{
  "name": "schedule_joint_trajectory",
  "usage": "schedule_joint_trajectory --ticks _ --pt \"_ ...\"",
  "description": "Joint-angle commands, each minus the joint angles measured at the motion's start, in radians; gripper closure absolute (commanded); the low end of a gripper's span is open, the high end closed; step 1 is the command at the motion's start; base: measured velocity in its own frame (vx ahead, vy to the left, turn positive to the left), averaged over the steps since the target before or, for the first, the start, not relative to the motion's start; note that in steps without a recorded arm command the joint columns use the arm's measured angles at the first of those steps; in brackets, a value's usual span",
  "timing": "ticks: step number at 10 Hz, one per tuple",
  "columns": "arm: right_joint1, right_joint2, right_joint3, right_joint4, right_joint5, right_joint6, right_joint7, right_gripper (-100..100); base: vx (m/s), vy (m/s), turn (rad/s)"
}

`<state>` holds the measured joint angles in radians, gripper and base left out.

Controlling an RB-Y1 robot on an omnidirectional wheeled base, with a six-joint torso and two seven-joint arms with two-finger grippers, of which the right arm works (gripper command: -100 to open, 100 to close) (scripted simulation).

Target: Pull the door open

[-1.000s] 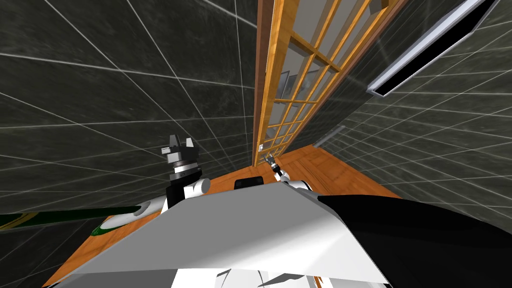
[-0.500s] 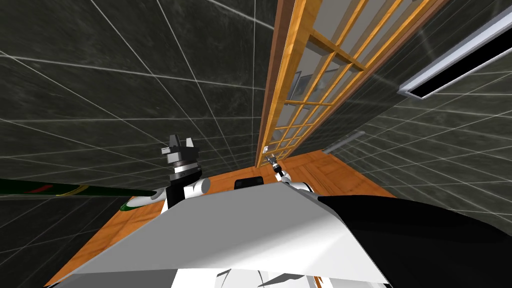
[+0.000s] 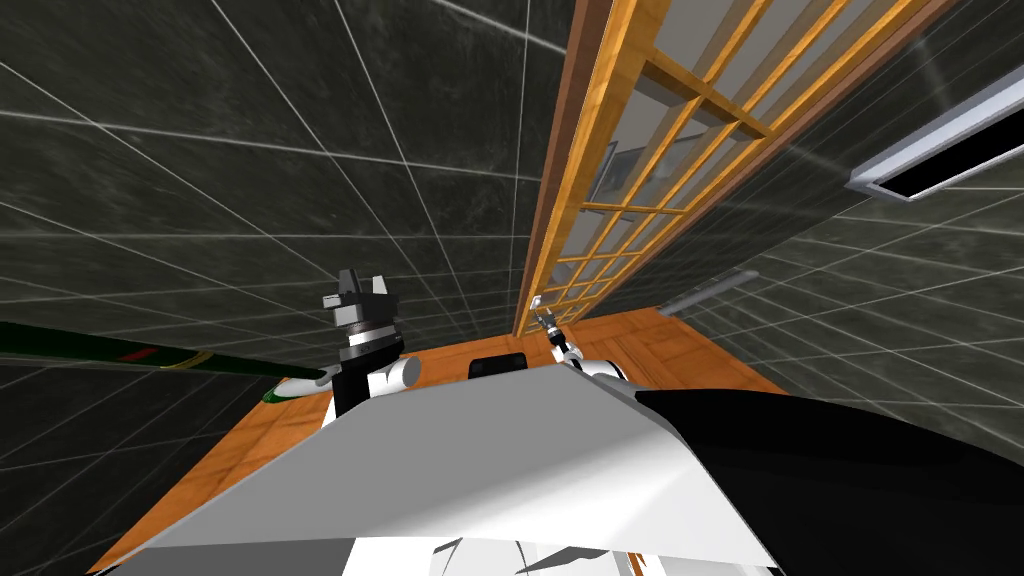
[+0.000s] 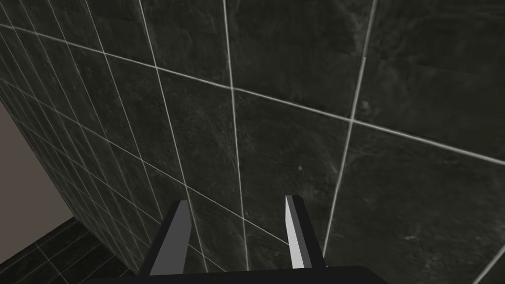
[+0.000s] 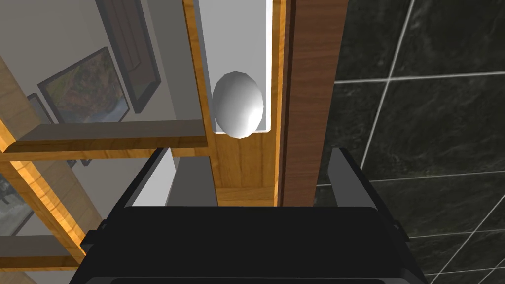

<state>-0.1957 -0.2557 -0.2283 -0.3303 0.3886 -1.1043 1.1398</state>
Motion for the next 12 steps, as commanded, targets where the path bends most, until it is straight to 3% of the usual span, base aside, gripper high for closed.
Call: schedule_joint_trajectory --ticks 1,2,4,8,10,11,12 --pt "0.018 0.004 0.001 -0.043 0.001 0.022 -0.008 -100 0.015 0.001 -0.036" --pt "0.018 0.004 0.001 -0.043 0.001 0.022 -0.008 -100 0.001 0.004 -0.013" --pt "0.020 -0.002 -0.029 -0.033 -0.026 0.029 0.006 -100 0.053 0.000 0.280" --pt "0.021 -0.009 -0.063 -0.022 -0.056 0.037 0.022 -100 0.064 -0.014 0.136" --pt "0.034 -0.006 -0.059 -0.044 -0.053 0.039 0.020 -100 0.062 -0.016 0.049" --pt "0.034 -0.006 -0.059 -0.044 -0.053 0.039 0.020 100 -0.005 0.001 -0.001" --pt "0.034 -0.006 -0.059 -0.044 -0.053 0.039 0.020 100 -0.013 -0.003 -0.014"
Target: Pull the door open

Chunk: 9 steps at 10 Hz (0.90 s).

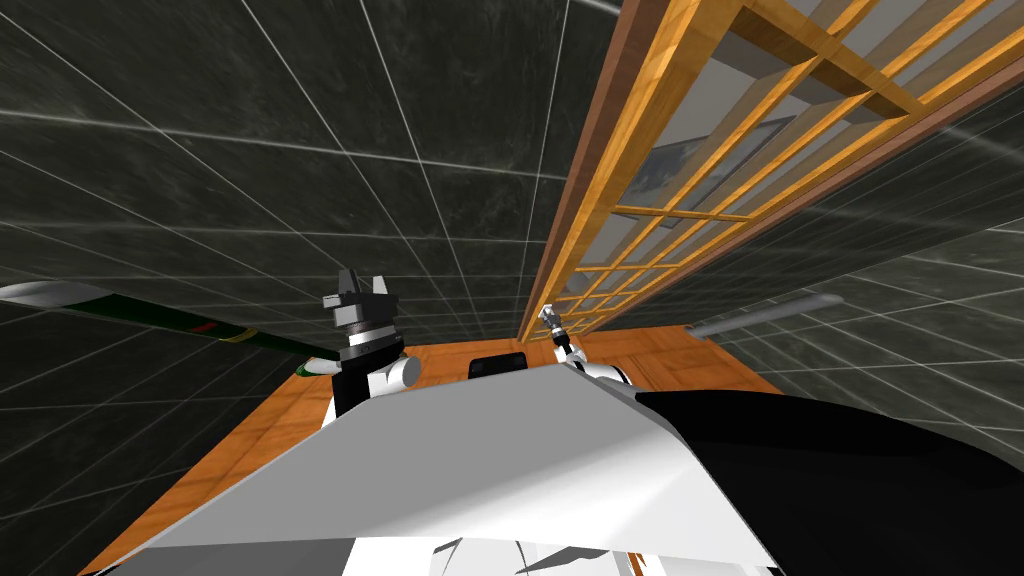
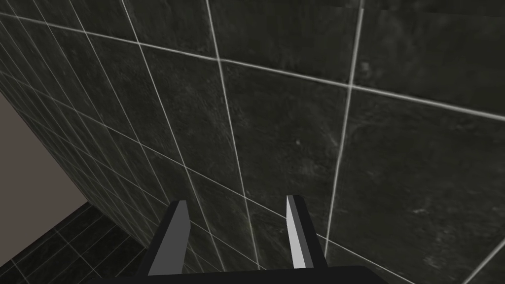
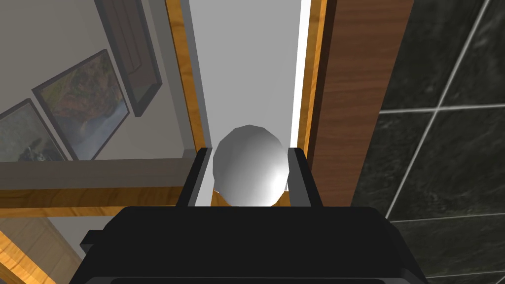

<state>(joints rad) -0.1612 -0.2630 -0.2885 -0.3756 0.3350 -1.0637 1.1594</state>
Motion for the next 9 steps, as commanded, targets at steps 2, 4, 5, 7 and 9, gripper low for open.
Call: schedule_joint_trajectory --ticks 2,4,5,7,9 --pt "-0.001 0.002 0.002 0.001 0.001 -0.002 0.000 100 -0.004 0.000 0.006" --pt "-0.001 0.002 0.002 0.001 0.001 -0.002 0.000 100 0.000 0.000 0.000" --pt "0.000 0.000 0.003 0.000 -0.006 0.001 -0.029 100 -0.010 -0.009 0.024" --pt "0.000 0.000 0.008 -0.002 -0.016 0.003 -0.075 100 -0.020 -0.009 0.039" --pt "0.001 -0.001 0.014 -0.005 -0.029 0.005 -0.127 100 -0.027 -0.013 0.040"
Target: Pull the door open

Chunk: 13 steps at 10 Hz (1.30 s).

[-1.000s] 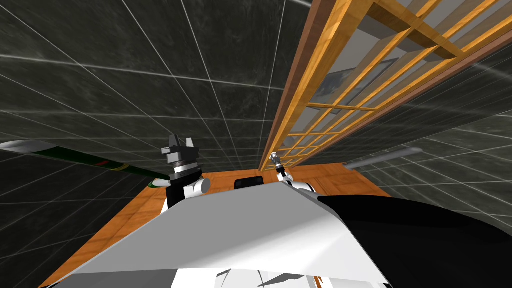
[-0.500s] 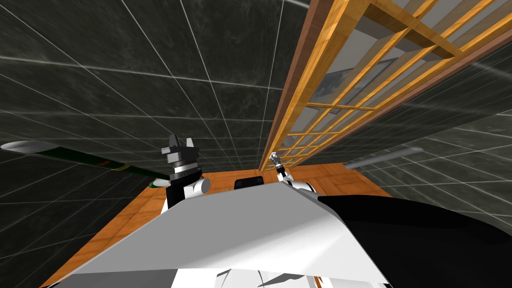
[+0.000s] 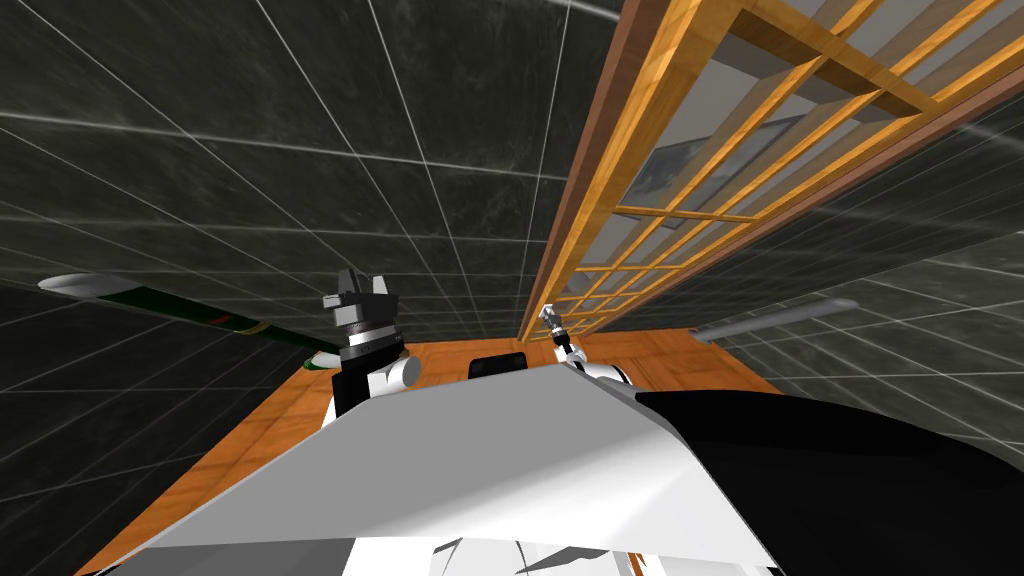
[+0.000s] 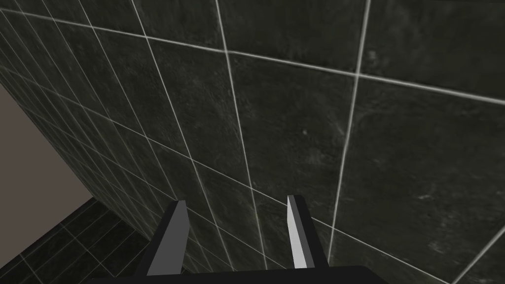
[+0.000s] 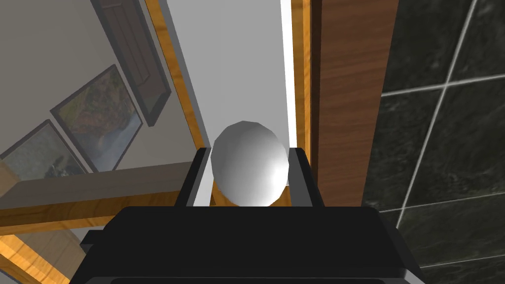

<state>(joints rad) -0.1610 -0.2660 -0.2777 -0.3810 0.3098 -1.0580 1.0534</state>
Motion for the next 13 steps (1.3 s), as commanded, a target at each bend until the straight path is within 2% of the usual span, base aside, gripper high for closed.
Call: schedule_joint_trajectory --ticks 1,12,13 --pt "0.001 0.002 0.006 -0.001 -0.009 0.001 -0.047 100 -0.026 -0.018 0.044" --pt "0.006 0.001 0.039 -0.015 -0.079 0.014 -0.315 100 -0.029 -0.014 0.039" --pt "0.006 0.001 0.039 -0.015 -0.079 0.014 -0.318 100 -0.020 -0.013 0.022"
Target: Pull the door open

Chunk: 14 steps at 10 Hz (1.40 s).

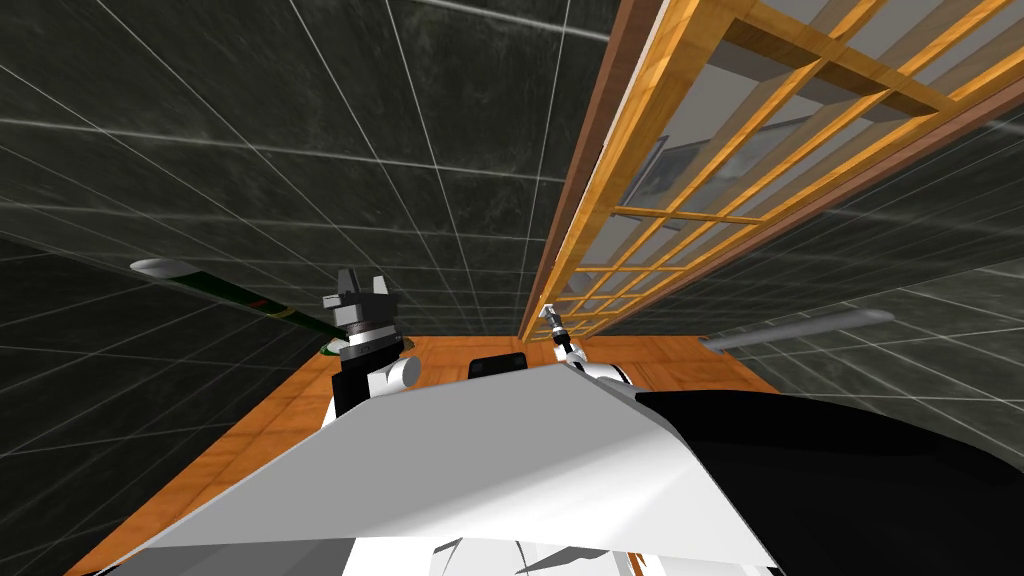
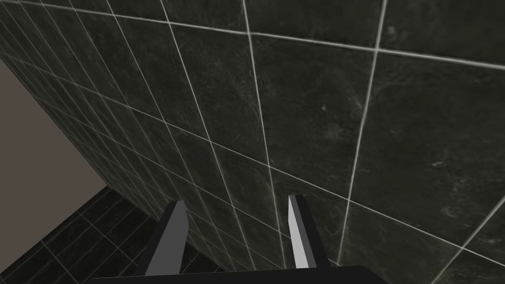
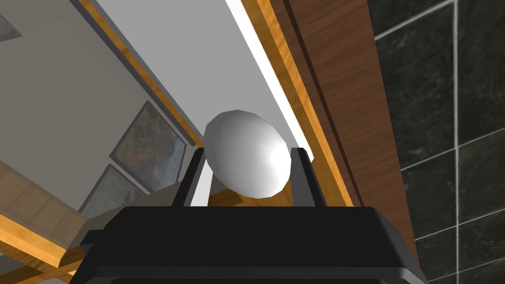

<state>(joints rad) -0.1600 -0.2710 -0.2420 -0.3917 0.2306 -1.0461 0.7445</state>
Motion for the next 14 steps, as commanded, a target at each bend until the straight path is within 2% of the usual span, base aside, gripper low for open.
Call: schedule_joint_trajectory --ticks 1,4,6,7,14 --pt "0.006 0.006 0.009 -0.006 -0.011 0.004 -0.049 100 -0.029 -0.013 0.046" --pt "0.007 0.006 0.019 -0.011 -0.033 0.009 -0.124 100 -0.034 -0.015 0.046" --pt "0.007 0.006 0.019 -0.011 -0.033 0.009 -0.127 100 -0.017 -0.007 0.010" --pt "0.008 0.005 0.025 -0.013 -0.046 0.011 -0.168 100 -0.021 -0.011 0.044" --pt "0.012 0.005 0.049 -0.023 -0.097 0.021 -0.332 100 -0.037 -0.018 0.051"
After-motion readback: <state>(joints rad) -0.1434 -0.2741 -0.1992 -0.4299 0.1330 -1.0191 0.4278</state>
